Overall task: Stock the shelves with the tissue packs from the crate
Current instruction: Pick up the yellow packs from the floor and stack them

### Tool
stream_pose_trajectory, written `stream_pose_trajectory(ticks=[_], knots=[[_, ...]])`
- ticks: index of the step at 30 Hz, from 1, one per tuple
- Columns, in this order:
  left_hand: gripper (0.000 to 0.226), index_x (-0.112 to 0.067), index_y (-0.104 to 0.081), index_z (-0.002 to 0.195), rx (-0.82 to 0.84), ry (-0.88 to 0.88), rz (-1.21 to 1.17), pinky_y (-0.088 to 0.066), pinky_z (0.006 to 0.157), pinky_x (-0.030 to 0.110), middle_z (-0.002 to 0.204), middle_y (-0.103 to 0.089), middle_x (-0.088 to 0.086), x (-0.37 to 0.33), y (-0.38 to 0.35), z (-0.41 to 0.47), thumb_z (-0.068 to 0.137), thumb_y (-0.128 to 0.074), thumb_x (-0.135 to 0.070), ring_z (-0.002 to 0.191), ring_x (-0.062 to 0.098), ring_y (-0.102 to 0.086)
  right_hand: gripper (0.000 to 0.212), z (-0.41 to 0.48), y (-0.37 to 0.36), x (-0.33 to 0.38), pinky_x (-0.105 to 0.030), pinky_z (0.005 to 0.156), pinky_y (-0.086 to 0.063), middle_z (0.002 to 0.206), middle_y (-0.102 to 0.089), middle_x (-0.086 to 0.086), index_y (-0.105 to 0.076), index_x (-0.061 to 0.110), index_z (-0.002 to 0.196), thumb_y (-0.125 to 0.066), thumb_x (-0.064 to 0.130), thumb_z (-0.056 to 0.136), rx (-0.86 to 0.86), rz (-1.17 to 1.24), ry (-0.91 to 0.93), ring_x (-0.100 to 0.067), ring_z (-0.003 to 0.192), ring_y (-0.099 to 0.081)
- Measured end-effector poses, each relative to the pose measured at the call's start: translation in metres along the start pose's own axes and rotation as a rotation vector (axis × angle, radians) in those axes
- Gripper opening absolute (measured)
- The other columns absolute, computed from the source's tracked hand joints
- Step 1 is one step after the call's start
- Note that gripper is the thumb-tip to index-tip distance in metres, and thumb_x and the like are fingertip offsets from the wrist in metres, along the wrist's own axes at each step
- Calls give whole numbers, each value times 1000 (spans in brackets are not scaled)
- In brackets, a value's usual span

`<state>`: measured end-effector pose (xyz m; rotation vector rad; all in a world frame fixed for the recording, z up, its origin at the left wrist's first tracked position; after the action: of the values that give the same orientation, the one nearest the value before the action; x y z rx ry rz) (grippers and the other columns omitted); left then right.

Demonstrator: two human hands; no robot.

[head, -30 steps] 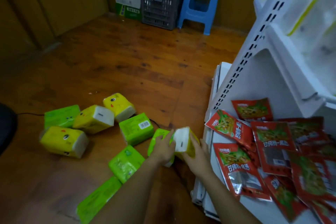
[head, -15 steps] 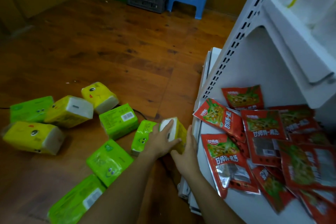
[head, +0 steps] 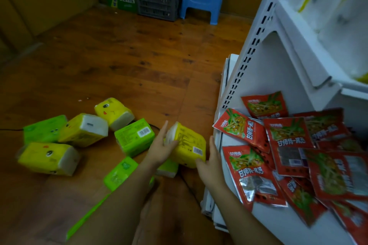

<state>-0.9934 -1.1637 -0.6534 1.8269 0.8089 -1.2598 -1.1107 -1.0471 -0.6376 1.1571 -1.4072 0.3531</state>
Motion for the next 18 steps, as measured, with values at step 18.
stream_pose_trajectory(ticks=[18], knots=[[40,-22,-47,128,26,-53,-110,-42,71,15,113,-56,-1,-82,60,-64,91,-54,-6,103,10,-55,67,-30,37,90,-25,78,-42,139,-47,-6,-15,27,148,-47,4,93,98,395,10,-20,114,-53]])
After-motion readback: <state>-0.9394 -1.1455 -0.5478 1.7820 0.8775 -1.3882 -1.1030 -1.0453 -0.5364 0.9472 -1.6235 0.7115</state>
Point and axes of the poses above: each hand's wrist, its own z-axis towards the middle knuckle, its own y-axis out of the back of the hand, x = y × z, the point moved 6 cm from there along z, towards the middle knuckle
